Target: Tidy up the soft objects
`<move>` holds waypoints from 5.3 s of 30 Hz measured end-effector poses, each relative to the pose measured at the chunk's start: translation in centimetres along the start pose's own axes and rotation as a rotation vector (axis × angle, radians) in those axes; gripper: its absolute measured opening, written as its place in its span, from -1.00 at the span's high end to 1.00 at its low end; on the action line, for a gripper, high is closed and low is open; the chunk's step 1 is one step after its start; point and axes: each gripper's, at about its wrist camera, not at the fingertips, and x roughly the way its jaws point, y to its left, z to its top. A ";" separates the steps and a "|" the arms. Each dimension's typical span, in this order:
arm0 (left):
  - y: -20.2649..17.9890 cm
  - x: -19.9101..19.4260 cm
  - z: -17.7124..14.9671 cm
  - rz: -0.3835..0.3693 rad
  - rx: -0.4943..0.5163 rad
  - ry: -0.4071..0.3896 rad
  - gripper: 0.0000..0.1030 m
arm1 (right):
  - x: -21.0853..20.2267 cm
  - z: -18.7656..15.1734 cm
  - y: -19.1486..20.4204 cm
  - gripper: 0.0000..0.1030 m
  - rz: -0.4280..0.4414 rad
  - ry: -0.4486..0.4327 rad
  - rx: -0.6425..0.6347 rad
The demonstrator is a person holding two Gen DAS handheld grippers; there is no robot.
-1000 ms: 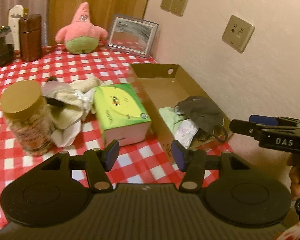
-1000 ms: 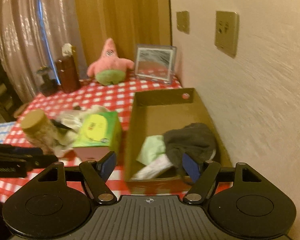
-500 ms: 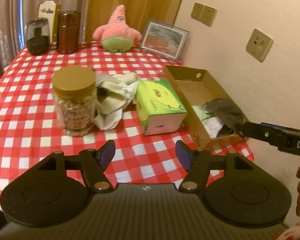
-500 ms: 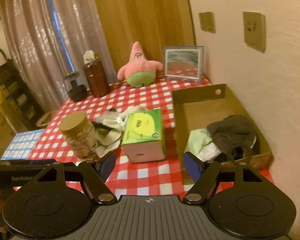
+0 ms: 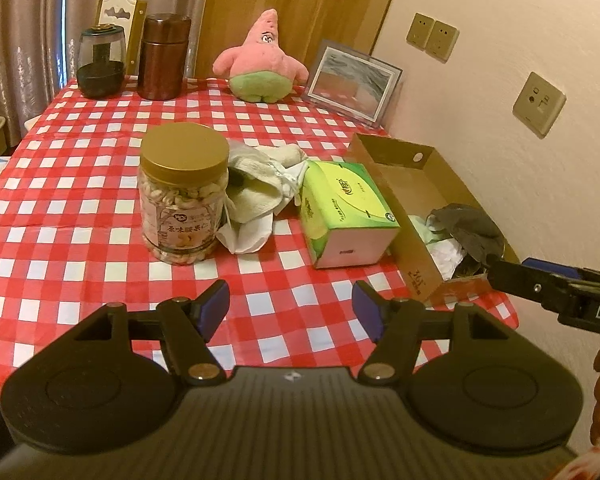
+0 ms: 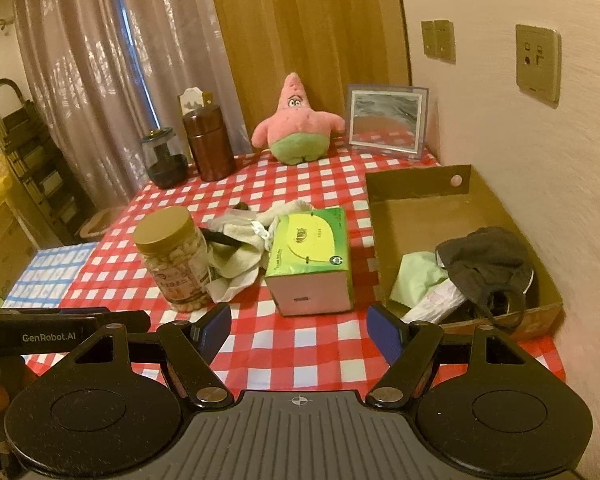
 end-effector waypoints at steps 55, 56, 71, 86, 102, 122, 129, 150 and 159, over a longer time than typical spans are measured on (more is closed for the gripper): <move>9.3 24.6 22.8 0.004 0.007 0.430 -0.47 | 25.8 14.8 -2.2 -0.44 0.096 0.184 -0.376; 9.3 25.2 22.9 0.005 0.000 0.440 -0.47 | 26.3 15.0 -2.3 -0.44 0.098 0.190 -0.378; 8.6 31.8 22.9 -0.021 -0.043 0.634 -0.45 | 29.8 15.2 -4.3 -0.44 0.074 0.202 -0.351; 8.3 32.6 22.0 -0.011 0.039 0.665 0.77 | 29.9 15.4 -4.6 -0.44 0.066 0.181 -0.340; 13.5 25.6 27.3 0.013 -0.006 0.369 0.93 | 31.3 15.2 1.0 -0.44 0.269 0.262 -0.425; 15.7 23.6 25.4 -0.009 -0.005 0.304 0.93 | 40.0 12.0 5.1 0.47 0.217 0.504 -0.544; 15.7 22.4 25.4 -0.010 -0.019 0.289 0.93 | 36.9 13.6 5.0 0.89 0.204 0.406 -0.502; 10.5 12.0 26.5 -0.038 0.022 0.188 0.93 | 19.4 21.2 7.2 0.92 0.145 0.008 -0.468; 7.8 8.9 26.4 -0.063 0.042 0.167 0.93 | 14.4 21.9 6.3 0.92 0.113 -0.051 -0.461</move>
